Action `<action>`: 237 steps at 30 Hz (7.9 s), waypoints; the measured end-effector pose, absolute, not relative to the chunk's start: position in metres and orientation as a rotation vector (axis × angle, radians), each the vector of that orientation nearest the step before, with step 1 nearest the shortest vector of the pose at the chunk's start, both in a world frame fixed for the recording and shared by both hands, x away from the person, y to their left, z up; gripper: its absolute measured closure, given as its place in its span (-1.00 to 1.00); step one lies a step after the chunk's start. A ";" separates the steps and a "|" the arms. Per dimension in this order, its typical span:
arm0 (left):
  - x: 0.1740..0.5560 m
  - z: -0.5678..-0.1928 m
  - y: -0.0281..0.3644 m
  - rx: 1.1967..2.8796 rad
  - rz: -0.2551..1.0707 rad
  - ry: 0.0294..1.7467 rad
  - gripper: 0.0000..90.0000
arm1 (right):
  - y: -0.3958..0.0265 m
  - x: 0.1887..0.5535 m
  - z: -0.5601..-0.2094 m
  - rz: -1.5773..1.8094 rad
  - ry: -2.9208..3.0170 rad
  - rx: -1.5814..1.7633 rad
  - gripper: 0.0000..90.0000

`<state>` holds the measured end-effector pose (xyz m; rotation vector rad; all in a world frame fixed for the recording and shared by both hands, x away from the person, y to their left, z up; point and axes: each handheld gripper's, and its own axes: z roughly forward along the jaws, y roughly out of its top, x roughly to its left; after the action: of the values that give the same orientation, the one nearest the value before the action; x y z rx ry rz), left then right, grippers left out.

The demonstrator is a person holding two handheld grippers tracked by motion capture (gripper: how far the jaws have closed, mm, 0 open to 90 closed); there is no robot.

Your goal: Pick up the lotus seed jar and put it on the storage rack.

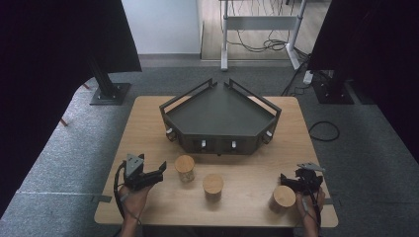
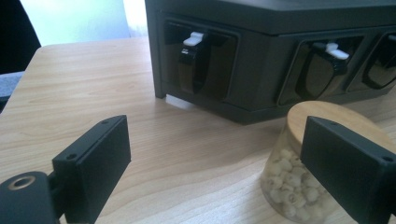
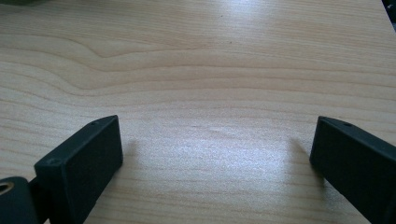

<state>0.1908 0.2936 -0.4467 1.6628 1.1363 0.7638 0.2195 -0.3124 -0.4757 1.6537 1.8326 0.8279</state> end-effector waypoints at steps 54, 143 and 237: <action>0.193 -0.451 0.255 1.674 0.713 0.974 -0.82 | -0.312 0.219 -0.476 0.827 1.832 1.654 -0.96; 0.223 -0.470 0.230 1.794 0.624 1.005 -0.43 | -0.313 0.219 -0.476 0.830 1.839 1.648 -0.96; 0.292 -0.343 0.235 1.682 0.681 1.000 -0.43 | -0.314 0.219 -0.476 0.837 1.848 1.641 -0.96</action>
<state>0.2924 0.2351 -0.3425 1.6823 0.9999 0.6814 0.2189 -0.3140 -0.4759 1.6405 1.8476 0.8371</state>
